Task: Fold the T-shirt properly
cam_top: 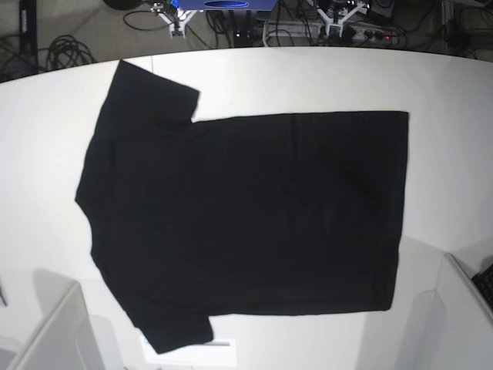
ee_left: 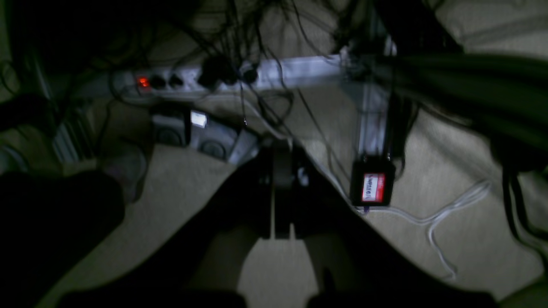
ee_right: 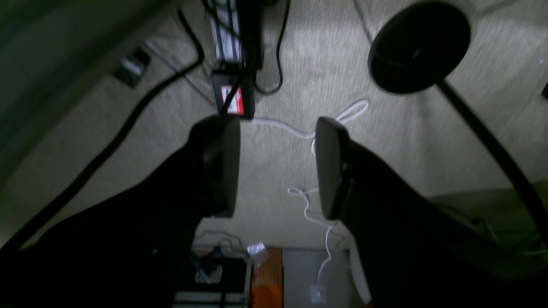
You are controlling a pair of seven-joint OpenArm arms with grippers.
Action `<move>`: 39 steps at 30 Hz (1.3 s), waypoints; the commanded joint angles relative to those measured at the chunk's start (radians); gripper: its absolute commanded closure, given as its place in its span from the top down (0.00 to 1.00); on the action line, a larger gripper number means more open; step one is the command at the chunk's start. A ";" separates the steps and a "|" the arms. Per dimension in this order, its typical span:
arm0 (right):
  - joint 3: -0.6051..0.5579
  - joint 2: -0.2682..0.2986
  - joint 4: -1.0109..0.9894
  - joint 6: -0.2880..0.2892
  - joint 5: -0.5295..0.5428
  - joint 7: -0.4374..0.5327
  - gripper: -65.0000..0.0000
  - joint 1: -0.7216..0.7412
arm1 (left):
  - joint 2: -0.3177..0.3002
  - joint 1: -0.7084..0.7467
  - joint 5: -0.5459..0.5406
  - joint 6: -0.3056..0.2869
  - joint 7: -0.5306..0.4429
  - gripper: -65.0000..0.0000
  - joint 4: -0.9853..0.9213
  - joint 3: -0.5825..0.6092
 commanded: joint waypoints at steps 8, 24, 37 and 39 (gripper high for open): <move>0.002 -0.007 0.011 -0.007 0.001 -0.010 0.00 -0.021 | -0.006 0.014 0.000 0.005 0.081 0.37 0.005 0.000; 0.002 -0.005 0.017 -0.007 0.001 -0.002 0.00 -0.024 | -0.007 0.014 0.011 0.005 0.081 0.00 0.005 0.003; 0.008 -0.001 0.265 -0.006 0.006 0.003 0.00 -0.188 | -0.024 0.215 0.012 0.005 0.083 0.00 0.298 0.004; 0.011 0.024 0.325 -0.006 0.007 0.003 0.00 -0.232 | -0.042 0.264 0.012 0.005 0.081 0.00 0.362 0.004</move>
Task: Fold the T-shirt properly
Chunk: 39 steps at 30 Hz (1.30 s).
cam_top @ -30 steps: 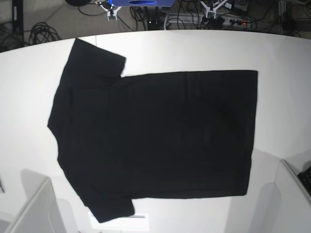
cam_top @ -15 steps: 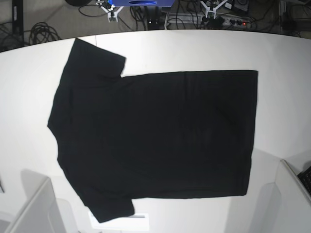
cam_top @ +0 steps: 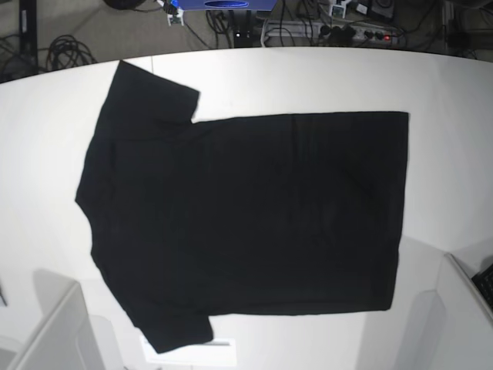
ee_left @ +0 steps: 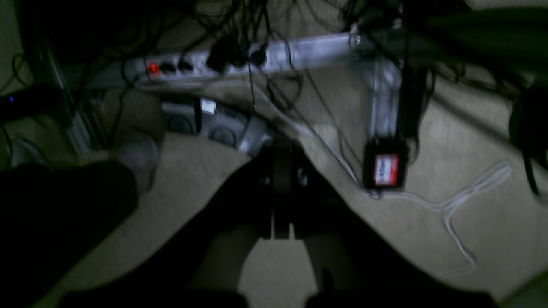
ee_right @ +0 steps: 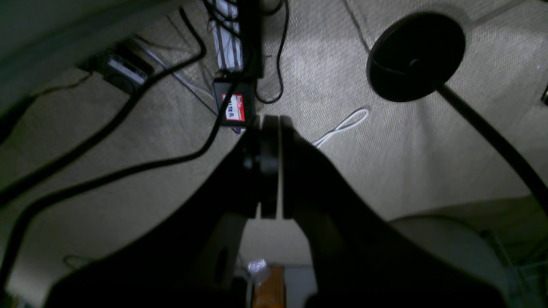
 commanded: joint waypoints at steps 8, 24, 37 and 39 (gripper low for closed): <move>0.006 0.031 0.317 -0.007 0.002 -0.026 0.00 -0.231 | -0.072 0.204 -0.012 0.012 -0.006 0.00 0.272 -0.002; 0.161 -0.018 1.041 -0.007 0.002 -0.302 0.00 -0.519 | -0.144 0.615 -0.015 0.013 -0.006 0.00 0.967 -0.019; 0.191 -0.020 1.438 -0.010 0.002 -0.430 0.00 -0.576 | -0.144 0.742 -0.006 0.012 -0.007 0.00 1.310 -0.156; 0.198 -0.020 1.477 -0.010 0.002 -0.431 0.00 -0.561 | -0.144 0.738 -0.005 0.012 -0.007 0.00 1.345 -0.159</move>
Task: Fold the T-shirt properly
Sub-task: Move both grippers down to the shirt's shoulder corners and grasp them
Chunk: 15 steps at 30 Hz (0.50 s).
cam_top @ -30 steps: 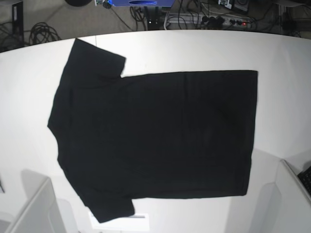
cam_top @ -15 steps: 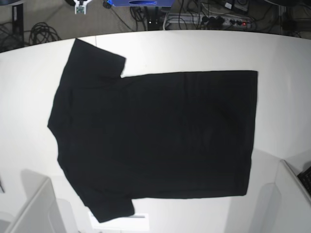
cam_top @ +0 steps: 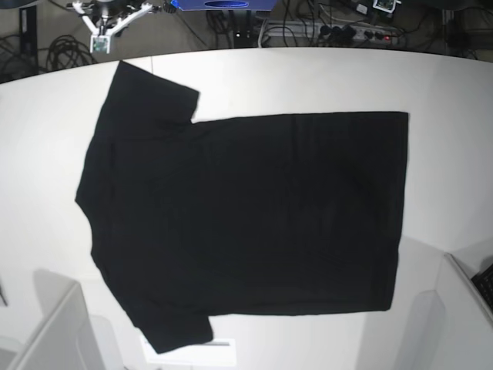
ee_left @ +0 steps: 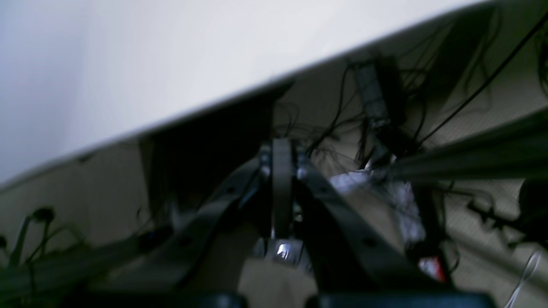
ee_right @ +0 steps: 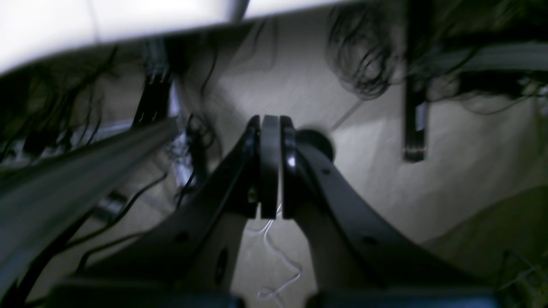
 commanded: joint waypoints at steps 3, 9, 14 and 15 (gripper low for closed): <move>0.002 0.002 0.041 0.003 0.004 0.010 0.00 0.023 | -0.002 0.010 -0.004 0.005 -0.025 0.00 0.073 -0.004; -0.003 0.002 0.047 0.003 0.038 0.009 0.00 0.103 | -0.002 -0.020 -0.007 0.005 -0.019 0.00 0.111 -0.003; 0.034 0.047 0.046 0.004 0.299 0.009 0.48 0.154 | -0.002 -0.045 -0.011 0.005 -0.017 0.14 0.105 -0.004; 0.043 0.062 0.043 0.004 0.362 0.007 0.57 0.164 | -0.002 -0.053 -0.026 0.005 -0.017 0.27 0.109 -0.004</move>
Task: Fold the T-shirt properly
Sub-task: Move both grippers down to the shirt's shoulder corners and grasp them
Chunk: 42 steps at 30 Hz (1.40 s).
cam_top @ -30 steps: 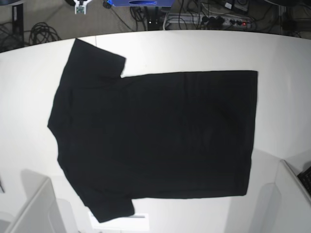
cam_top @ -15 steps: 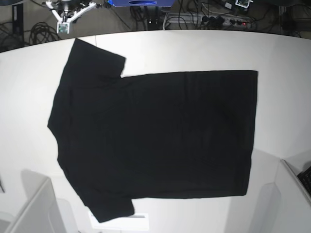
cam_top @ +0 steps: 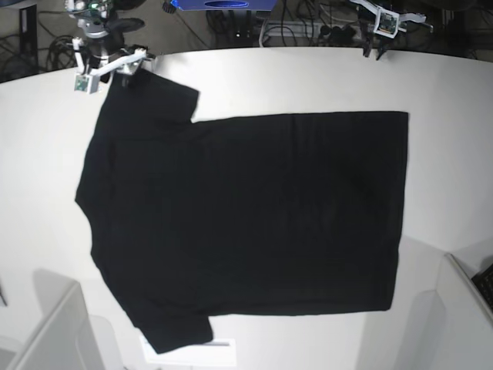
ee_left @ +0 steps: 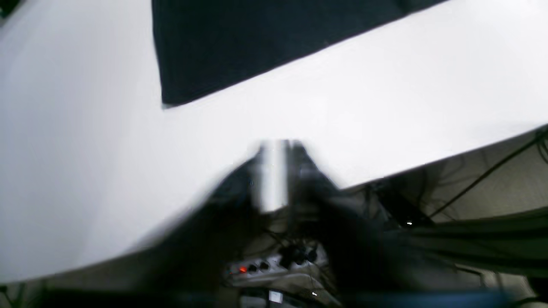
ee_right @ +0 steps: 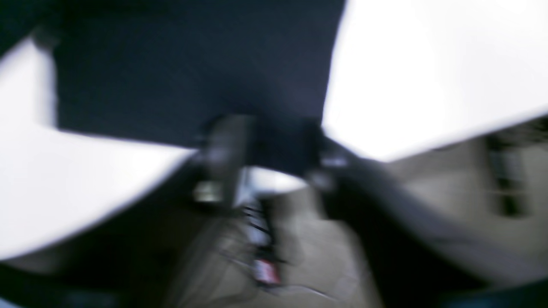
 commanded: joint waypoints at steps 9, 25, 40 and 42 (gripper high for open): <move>0.216 0.138 -0.099 -0.006 0.565 -0.213 0.53 0.133 | -0.056 -0.029 -0.411 -0.115 -0.023 0.64 0.010 -0.103; 0.156 0.142 -0.344 0.109 0.590 -0.284 0.52 0.179 | -0.111 -0.064 -0.811 -0.265 -0.007 0.52 -0.150 -0.241; 0.133 0.145 -0.384 0.129 0.590 -0.288 0.00 0.184 | -0.045 -0.322 -0.945 -0.432 0.576 0.72 -0.187 -0.506; 0.134 0.145 -0.400 0.134 0.590 -0.288 0.00 0.189 | -0.025 -0.371 -0.945 -0.432 0.664 0.72 -0.200 -0.548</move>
